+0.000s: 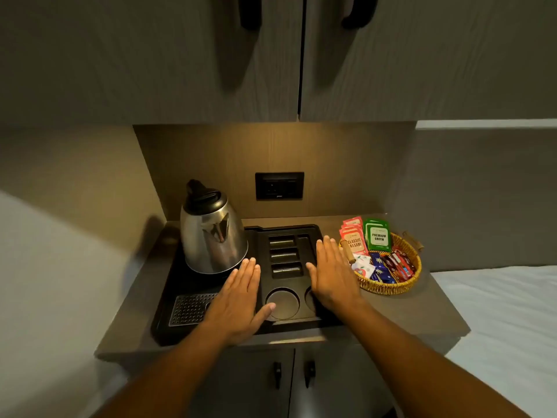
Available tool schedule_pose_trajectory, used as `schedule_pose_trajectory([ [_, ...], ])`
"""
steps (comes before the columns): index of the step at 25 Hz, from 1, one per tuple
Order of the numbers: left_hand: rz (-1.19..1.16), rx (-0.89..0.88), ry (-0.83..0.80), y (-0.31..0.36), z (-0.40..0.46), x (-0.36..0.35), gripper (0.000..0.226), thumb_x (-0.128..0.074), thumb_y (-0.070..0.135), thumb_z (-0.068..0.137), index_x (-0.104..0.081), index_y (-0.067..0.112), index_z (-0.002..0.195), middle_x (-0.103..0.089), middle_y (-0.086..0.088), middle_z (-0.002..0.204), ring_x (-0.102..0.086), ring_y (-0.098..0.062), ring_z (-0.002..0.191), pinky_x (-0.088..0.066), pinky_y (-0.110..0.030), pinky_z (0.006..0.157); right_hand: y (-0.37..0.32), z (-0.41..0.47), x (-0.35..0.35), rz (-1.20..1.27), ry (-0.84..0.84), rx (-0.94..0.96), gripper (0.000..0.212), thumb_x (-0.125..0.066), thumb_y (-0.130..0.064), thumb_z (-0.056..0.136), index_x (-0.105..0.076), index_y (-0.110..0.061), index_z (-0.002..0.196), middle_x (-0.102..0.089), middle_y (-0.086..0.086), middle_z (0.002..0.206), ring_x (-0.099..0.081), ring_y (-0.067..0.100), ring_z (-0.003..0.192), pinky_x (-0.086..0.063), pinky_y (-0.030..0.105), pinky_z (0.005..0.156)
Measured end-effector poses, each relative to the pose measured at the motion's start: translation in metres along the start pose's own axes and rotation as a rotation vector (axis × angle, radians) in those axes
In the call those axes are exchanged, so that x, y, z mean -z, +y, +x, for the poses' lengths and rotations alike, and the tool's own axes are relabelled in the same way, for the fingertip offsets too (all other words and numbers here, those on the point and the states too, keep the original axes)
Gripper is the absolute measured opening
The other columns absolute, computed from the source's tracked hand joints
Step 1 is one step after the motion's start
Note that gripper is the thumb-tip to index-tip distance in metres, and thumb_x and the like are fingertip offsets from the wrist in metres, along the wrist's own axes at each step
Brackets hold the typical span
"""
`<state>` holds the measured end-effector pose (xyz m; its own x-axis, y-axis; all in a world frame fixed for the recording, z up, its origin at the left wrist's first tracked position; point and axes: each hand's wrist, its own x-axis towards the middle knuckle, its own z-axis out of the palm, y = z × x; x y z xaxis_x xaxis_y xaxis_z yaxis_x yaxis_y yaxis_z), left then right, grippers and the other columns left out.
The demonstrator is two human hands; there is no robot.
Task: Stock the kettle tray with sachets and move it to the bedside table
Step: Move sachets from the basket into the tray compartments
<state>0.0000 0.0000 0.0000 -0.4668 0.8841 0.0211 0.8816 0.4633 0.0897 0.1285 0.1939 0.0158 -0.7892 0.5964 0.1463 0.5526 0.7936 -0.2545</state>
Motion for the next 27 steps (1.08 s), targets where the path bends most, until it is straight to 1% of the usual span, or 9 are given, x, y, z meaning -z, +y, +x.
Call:
schedule_pose_trajectory([
  [3,-0.093,0.007,-0.049,-0.01,0.009,-0.014,0.089,-0.011,0.075,0.085,0.014,0.018,0.15,0.02,-0.001,0.159,0.021,-0.014,0.146,0.004,-0.035,0.121,0.043,0.03,0.022,0.114,0.202,-0.138,0.054,-0.041,-0.035,0.098,-0.033,-0.012,0.147,-0.037,0.01,0.153,-0.036,0.028,0.139,-0.035,0.042,0.111],
  [6,-0.147,0.04,-0.066,-0.015,0.014,-0.024,0.094,-0.003,0.081,0.079,0.016,0.02,0.149,0.02,0.001,0.159,0.021,-0.012,0.145,0.006,-0.032,0.119,0.105,0.059,0.04,0.181,0.177,-0.414,0.037,-0.053,-0.026,0.094,-0.052,-0.01,0.127,-0.063,0.015,0.122,-0.063,0.031,0.108,-0.054,0.041,0.085],
  [8,-0.119,0.051,-0.091,-0.018,0.015,-0.028,0.097,-0.002,0.082,0.078,0.013,0.02,0.151,0.02,0.001,0.16,0.022,-0.012,0.145,0.005,-0.033,0.12,0.128,0.074,0.037,0.239,0.06,-0.572,0.033,-0.059,-0.028,0.092,-0.057,-0.009,0.119,-0.068,0.015,0.112,-0.068,0.031,0.096,-0.056,0.038,0.077],
  [10,-0.119,0.07,-0.095,-0.016,0.017,-0.028,0.098,-0.002,0.082,0.078,0.012,0.02,0.152,0.02,0.002,0.16,0.022,-0.012,0.145,0.005,-0.033,0.12,0.139,0.087,0.029,0.229,-0.055,-0.589,0.039,-0.066,-0.034,0.088,-0.061,-0.007,0.116,-0.069,0.014,0.11,-0.068,0.028,0.091,-0.054,0.032,0.068],
  [13,-0.115,0.071,-0.096,-0.015,0.017,-0.027,0.101,0.0,0.084,0.075,0.011,0.021,0.153,0.02,0.004,0.159,0.022,-0.011,0.145,0.006,-0.032,0.119,0.137,0.103,0.022,0.207,-0.15,-0.566,0.044,-0.07,-0.038,0.084,-0.06,-0.005,0.112,-0.069,0.014,0.106,-0.063,0.023,0.077,-0.043,0.024,0.053],
  [15,-0.109,0.078,-0.101,-0.015,0.018,-0.027,0.103,0.003,0.086,0.073,0.011,0.021,0.152,0.02,0.004,0.159,0.022,-0.011,0.145,0.007,-0.031,0.118,0.136,0.109,0.015,0.222,-0.173,-0.556,0.041,-0.071,-0.039,0.083,-0.062,-0.007,0.108,-0.07,0.012,0.101,-0.063,0.02,0.07,-0.048,0.025,0.054],
  [18,-0.118,0.085,-0.104,-0.013,0.018,-0.025,0.104,0.005,0.087,0.071,0.013,0.022,0.151,0.021,0.004,0.159,0.022,-0.011,0.145,0.009,-0.03,0.118,0.138,0.115,0.005,0.257,-0.181,-0.548,0.038,-0.073,-0.041,0.08,-0.067,-0.012,0.105,-0.072,0.01,0.095,-0.071,0.025,0.08,-0.058,0.035,0.07],
  [22,-0.11,0.088,-0.118,-0.012,0.017,-0.022,0.103,0.005,0.086,0.072,0.013,0.022,0.152,0.021,0.004,0.159,0.022,-0.012,0.145,0.008,-0.031,0.119,0.137,0.117,0.014,0.292,-0.237,-0.549,0.03,-0.073,-0.034,0.082,-0.069,-0.012,0.101,-0.071,0.007,0.09,-0.07,0.022,0.077,-0.055,0.03,0.066],
  [27,-0.118,0.082,-0.1,-0.012,0.014,-0.02,0.101,0.0,0.084,0.076,0.01,0.02,0.153,0.017,0.002,0.161,0.02,-0.012,0.146,0.007,-0.031,0.119,0.133,0.121,0.069,0.259,-0.408,-0.493,0.016,-0.066,-0.017,0.089,-0.068,-0.012,0.104,-0.069,0.01,0.102,-0.066,0.025,0.091,-0.053,0.03,0.068],
])
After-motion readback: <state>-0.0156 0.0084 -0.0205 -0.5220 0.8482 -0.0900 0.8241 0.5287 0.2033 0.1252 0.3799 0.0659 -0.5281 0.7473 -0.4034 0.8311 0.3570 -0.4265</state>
